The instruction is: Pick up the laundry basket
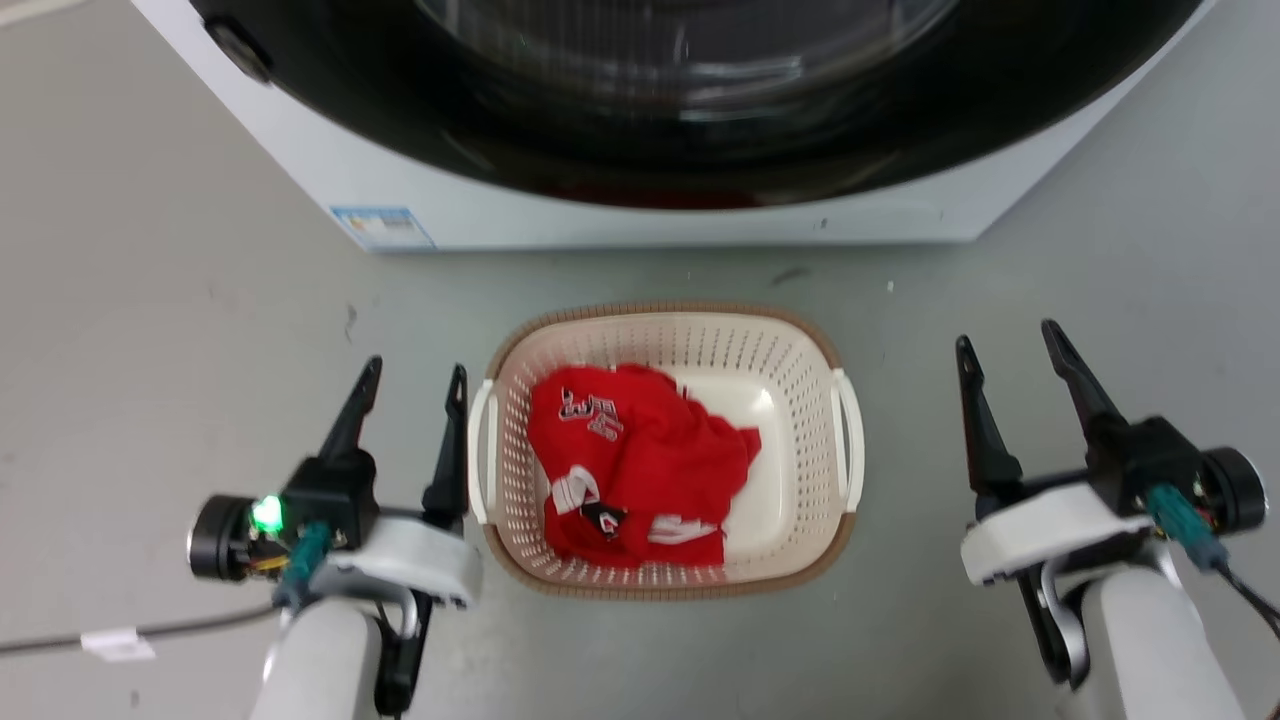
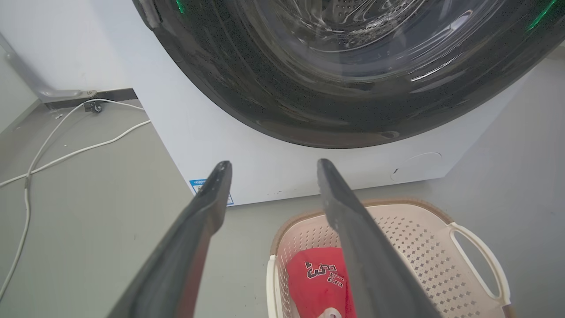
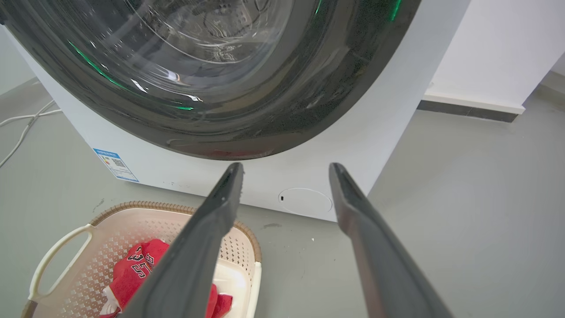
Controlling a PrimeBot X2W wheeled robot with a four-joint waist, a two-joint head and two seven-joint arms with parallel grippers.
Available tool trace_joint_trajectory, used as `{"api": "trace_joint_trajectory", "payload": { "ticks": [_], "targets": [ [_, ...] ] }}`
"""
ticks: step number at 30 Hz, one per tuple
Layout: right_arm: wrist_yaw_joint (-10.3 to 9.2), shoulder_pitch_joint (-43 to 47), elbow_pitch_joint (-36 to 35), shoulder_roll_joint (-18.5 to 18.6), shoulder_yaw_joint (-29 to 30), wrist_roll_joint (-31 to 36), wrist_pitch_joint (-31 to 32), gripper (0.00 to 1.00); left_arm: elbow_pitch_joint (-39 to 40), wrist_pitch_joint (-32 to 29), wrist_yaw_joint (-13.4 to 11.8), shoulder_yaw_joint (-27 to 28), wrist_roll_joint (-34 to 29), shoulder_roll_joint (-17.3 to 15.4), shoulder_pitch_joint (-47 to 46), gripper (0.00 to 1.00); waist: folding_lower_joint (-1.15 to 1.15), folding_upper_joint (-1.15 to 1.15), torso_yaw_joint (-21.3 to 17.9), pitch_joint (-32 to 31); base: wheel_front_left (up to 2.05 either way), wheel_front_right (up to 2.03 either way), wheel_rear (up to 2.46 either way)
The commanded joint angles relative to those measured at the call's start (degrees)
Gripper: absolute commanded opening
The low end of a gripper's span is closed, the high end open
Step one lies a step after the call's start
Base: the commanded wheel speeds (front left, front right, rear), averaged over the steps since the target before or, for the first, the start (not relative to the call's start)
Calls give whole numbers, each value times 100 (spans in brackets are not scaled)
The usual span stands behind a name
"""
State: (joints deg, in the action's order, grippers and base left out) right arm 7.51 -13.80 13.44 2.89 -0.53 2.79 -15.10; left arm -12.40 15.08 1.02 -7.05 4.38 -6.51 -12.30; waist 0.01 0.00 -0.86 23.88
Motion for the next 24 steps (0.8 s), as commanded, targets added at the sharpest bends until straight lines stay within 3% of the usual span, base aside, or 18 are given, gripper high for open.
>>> {"api": "trace_joint_trajectory", "payload": {
  "ticks": [1,11,19,24],
  "targets": [
    [-4,-207,98,-3,-17,-4,-10,100,-97,15,46,50,25,-14,-195,100,-1,0,-11,655,0,0,0],
    [-4,-1621,1827,-3,-192,24,365,100,-1853,15,434,207,67,-129,-1612,100,-1,0,1,1636,0,0,0],
    [-4,-2710,3232,5,-670,-521,1078,100,-3795,-125,634,-262,342,-304,-2817,100,-1,0,-41,2180,0,0,0],
    [-4,-3280,3944,-6,-876,-1049,1544,100,-4534,-517,642,-926,837,-401,-3394,100,-1,0,-39,2412,0,0,0]
  ]
}}
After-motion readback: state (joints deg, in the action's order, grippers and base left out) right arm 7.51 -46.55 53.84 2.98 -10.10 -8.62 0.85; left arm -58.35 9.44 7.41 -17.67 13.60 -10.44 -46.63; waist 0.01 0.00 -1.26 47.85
